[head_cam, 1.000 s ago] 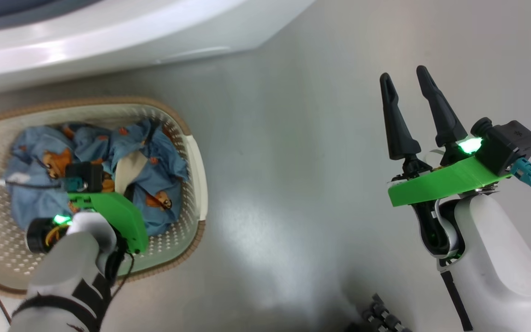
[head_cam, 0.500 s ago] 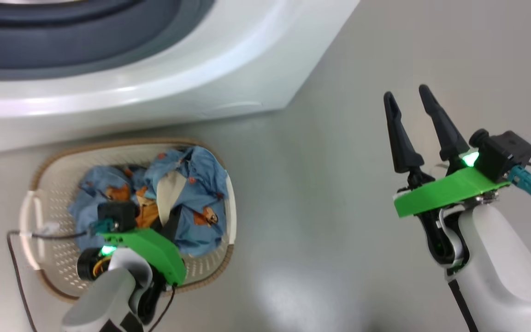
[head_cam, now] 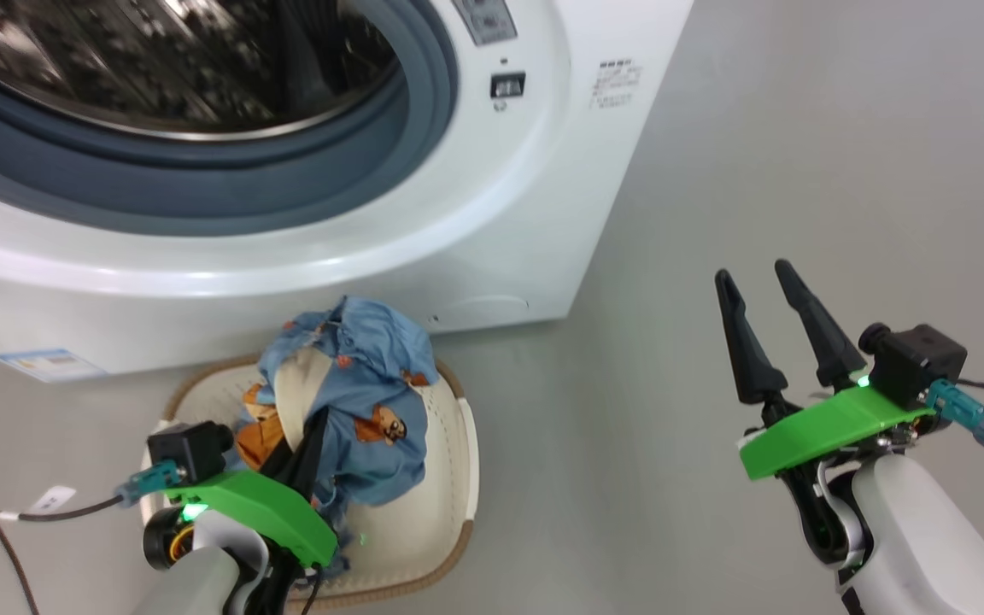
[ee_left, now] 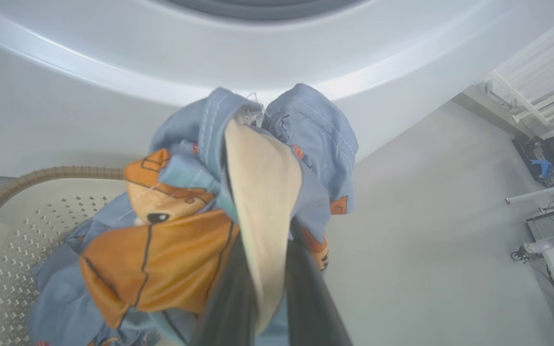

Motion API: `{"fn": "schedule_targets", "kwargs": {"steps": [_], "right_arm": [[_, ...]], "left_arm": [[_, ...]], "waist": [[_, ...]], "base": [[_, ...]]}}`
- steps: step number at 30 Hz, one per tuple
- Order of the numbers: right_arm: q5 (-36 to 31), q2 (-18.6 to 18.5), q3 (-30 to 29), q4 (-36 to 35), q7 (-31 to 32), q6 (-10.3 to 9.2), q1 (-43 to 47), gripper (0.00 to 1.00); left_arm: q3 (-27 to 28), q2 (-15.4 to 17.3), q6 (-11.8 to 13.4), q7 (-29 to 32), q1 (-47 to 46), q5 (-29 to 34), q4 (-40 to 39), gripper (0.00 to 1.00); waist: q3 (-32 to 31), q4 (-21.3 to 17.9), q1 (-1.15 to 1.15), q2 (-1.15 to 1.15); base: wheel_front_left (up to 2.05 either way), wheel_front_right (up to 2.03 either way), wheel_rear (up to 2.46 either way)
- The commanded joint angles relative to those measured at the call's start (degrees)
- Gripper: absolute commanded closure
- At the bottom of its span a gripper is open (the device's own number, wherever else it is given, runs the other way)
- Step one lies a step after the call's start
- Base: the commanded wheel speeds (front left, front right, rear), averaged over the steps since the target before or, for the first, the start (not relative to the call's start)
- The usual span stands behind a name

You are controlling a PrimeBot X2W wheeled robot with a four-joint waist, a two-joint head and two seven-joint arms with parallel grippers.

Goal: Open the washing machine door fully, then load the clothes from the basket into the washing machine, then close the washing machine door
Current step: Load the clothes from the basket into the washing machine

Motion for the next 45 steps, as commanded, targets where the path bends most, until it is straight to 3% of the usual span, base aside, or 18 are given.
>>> {"fn": "schedule_targets", "kwargs": {"steps": [1,8,20,32,45], "right_arm": [[0.63,-0.57,0.79,-1.00,-0.46,0.32,1.29,0.00],[1.19,-1.27,1.03,-0.47,-0.46,0.32,3.36,0.00],[1.89,-3.44,1.67,-0.53,-0.46,0.32,6.02,0.00],[2.29,-4.16,2.27,-1.73,-0.46,0.32,6.97,0.00],[2.20,-4.54,2.37,-1.80,-0.46,0.32,7.12,0.00]], "left_arm": [[3.28,2.01,0.04,-0.77,0.99,0.71,-2.48,1.00],[10.47,1.79,1.19,-0.79,5.51,6.74,-10.28,1.00],[20.74,1.01,6.55,-0.79,14.57,16.83,-26.62,1.00],[22.64,1.96,11.50,-0.80,19.28,23.08,-36.02,1.00],[22.99,2.23,12.92,-0.78,20.35,24.13,-37.79,1.00]], "waist": [[-5.26,2.16,0.00,0.00],[-9.51,3.21,0.00,0.00],[-14.86,4.46,0.00,0.00],[-16.38,4.43,0.00,0.00],[-16.72,4.09,0.00,0.00]], "base": [[0.00,0.00,0.00],[0.00,0.00,0.00],[0.00,0.00,0.00],[0.00,0.00,0.00],[0.00,0.00,0.00]]}}
